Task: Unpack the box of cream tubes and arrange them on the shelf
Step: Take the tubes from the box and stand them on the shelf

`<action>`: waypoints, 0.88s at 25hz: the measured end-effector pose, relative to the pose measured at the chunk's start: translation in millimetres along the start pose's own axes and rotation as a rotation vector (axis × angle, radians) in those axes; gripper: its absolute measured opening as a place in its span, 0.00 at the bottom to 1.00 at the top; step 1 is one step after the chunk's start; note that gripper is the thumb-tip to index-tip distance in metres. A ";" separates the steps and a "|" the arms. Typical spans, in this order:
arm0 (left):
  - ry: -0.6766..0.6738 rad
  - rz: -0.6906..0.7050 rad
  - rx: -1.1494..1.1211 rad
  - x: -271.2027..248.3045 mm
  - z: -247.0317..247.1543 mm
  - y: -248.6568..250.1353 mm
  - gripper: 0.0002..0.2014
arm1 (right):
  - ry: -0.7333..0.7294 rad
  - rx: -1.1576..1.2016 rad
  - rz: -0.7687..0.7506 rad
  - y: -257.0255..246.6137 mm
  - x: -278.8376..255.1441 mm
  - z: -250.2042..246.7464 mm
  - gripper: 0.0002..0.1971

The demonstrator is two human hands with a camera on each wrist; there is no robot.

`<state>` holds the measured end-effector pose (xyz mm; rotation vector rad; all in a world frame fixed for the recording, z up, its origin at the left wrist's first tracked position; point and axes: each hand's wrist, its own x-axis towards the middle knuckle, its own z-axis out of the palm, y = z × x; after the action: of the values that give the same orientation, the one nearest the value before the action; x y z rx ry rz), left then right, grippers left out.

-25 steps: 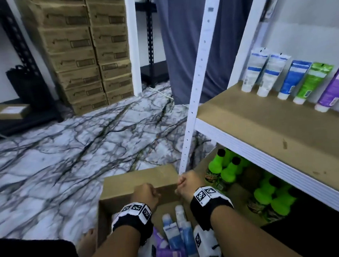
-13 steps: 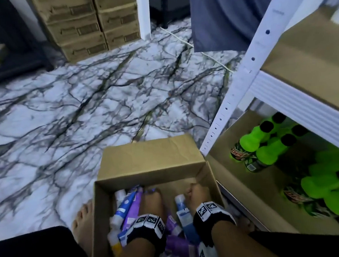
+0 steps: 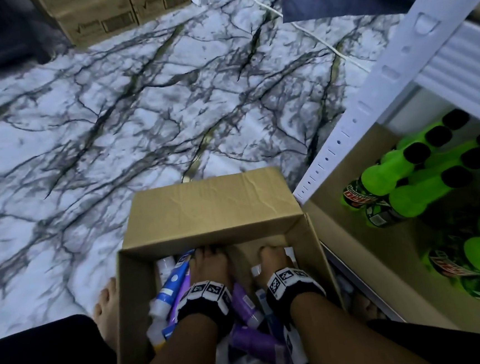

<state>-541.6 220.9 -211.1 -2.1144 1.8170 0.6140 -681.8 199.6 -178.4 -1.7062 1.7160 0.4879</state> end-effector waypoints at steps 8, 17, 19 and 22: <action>-0.036 -0.032 -0.656 -10.2 -33.7 -14.4 0.13 | -0.075 0.172 -0.009 -2.3 -11.5 -37.9 0.29; 0.010 0.028 -0.745 -59.6 -61.9 -25.8 0.12 | 0.172 0.210 -0.004 2.6 -87.0 -97.3 0.29; 0.096 0.017 -0.816 -77.5 -87.3 -20.6 0.12 | 0.254 0.296 0.016 5.0 -107.8 -106.0 0.24; 0.186 0.044 -0.904 -96.6 -130.2 -13.7 0.13 | 0.360 0.466 0.020 11.7 -137.9 -119.4 0.16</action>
<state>-522.1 244.3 -51.3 -2.7339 1.8858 1.5196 -725.5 220.9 -2.2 -1.4913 1.9087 -0.2195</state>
